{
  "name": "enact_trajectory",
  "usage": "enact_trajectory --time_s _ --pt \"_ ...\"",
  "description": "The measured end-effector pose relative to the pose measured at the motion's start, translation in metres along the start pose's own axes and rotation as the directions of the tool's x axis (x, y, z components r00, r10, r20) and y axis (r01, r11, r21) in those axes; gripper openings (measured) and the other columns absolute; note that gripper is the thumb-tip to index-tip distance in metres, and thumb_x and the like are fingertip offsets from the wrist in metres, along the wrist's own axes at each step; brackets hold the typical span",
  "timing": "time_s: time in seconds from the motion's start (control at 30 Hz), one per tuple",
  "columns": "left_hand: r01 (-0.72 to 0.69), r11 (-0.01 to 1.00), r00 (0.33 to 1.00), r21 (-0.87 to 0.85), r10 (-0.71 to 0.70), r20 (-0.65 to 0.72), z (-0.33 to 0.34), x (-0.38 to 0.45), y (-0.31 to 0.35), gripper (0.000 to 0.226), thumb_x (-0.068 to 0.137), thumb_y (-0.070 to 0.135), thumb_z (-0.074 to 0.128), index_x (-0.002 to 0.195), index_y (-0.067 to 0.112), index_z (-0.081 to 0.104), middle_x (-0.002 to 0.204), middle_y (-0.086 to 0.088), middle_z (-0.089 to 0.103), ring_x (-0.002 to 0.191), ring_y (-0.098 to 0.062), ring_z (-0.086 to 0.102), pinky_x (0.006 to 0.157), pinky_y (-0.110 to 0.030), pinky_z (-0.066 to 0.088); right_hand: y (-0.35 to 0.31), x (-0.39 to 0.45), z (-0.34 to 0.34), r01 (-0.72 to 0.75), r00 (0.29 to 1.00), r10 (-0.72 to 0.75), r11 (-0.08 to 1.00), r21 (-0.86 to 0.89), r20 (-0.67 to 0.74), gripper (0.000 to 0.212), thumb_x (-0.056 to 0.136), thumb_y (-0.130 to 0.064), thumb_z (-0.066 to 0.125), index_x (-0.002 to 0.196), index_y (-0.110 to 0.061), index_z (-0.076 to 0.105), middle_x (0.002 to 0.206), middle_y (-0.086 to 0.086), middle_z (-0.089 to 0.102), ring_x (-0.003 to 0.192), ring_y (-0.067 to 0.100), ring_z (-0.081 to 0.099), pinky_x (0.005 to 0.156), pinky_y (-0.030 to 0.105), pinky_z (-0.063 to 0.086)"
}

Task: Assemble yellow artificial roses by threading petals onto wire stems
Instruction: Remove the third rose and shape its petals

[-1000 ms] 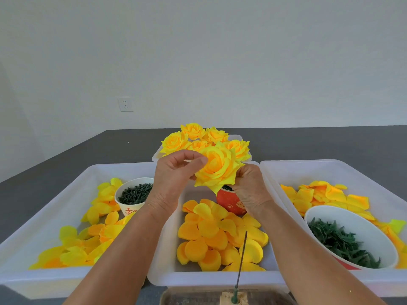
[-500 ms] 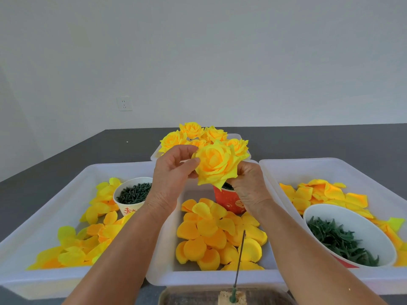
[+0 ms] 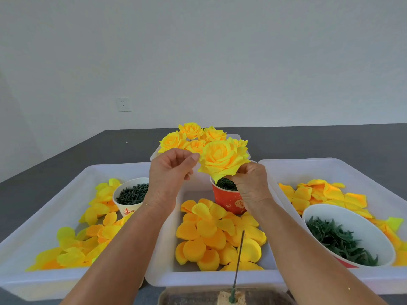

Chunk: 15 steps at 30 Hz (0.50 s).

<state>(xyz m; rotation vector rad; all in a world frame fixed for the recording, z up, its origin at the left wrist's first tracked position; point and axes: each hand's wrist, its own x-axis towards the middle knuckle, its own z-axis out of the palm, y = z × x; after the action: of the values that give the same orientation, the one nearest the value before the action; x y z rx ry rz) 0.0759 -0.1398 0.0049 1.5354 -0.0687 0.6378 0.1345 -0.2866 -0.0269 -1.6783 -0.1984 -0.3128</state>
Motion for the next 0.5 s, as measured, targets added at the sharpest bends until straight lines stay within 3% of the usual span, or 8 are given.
enact_trajectory --time_s 0.1,0.2,0.3,0.37,0.43,0.5 --pt "0.052 0.998 0.996 0.024 -0.053 0.065 0.0020 -0.0021 0.0004 0.034 0.067 0.034 0.072 0.059 0.002 0.062 0.058 -0.010 0.057 0.047 -0.012 0.044 0.045 -0.019 0.038 -0.0006 0.0008 -0.0001 0.023 0.998 -0.021 0.999 0.033 -0.053 0.015 0.073 -0.011 0.077 0.061 -0.010 0.069 0.067 0.007 0.070 0.068 0.018 0.060 0.072 0.036 0.052" --pt "0.133 0.984 0.982 0.116 -0.147 0.121 0.0054 -0.0042 0.0013 0.034 0.059 0.043 0.072 0.052 0.011 0.066 0.061 -0.013 0.064 0.046 -0.011 0.046 0.044 -0.019 0.036 0.0004 0.0013 0.0002 0.060 0.996 -0.058 0.998 0.030 -0.071 0.017 0.075 -0.011 0.076 0.063 -0.003 0.068 0.069 0.015 0.069 0.066 0.024 0.058 0.070 0.037 0.051" --pt "0.168 0.981 0.978 0.099 -0.179 0.111 0.0046 -0.0032 0.0012 0.028 0.068 0.032 0.074 0.057 0.007 0.068 0.069 -0.018 0.067 0.046 -0.011 0.046 0.045 -0.020 0.036 -0.0001 0.0019 0.0005 0.096 0.994 -0.093 0.994 0.042 -0.063 0.024 0.075 -0.011 0.076 0.056 -0.018 0.065 0.056 -0.004 0.064 0.058 0.011 0.055 0.063 0.027 0.048" --pt "0.190 0.979 0.976 0.066 -0.196 0.098 0.0024 -0.0018 0.0012 0.020 0.077 0.016 0.072 0.064 0.002 0.068 0.064 -0.011 0.067 0.045 -0.009 0.046 0.044 -0.019 0.036 -0.0010 0.0009 0.0008 0.105 0.994 -0.104 0.993 0.050 -0.021 0.028 0.073 -0.009 0.078 0.057 -0.026 0.062 0.052 -0.015 0.060 0.056 0.001 0.053 0.061 0.020 0.047" --pt "0.221 0.975 0.973 0.024 -0.222 0.061 0.0010 -0.0004 0.0011 0.014 0.081 0.003 0.066 0.067 0.003 0.066 0.058 -0.004 0.064 0.045 -0.008 0.046 0.044 -0.019 0.036 -0.0004 -0.0013 0.0024 0.085 0.996 -0.087 0.995 0.045 0.035 0.025 0.072 -0.008 0.078 0.058 -0.024 0.064 0.055 -0.015 0.062 0.059 0.000 0.055 0.060 0.018 0.047" --pt "0.244 0.969 0.970 -0.024 -0.244 0.011 0.0000 0.0009 0.0008 0.019 0.080 -0.003 0.061 0.064 0.008 0.062 0.055 -0.004 0.057 0.045 -0.009 0.045 0.046 -0.022 0.035 -0.0008 -0.0042 0.0043 0.059 0.993 -0.064 0.997 0.051 0.095 0.020 0.076 -0.009 0.075 0.061 -0.017 0.065 0.061 -0.004 0.064 0.061 0.005 0.055 0.061 0.022 0.047"
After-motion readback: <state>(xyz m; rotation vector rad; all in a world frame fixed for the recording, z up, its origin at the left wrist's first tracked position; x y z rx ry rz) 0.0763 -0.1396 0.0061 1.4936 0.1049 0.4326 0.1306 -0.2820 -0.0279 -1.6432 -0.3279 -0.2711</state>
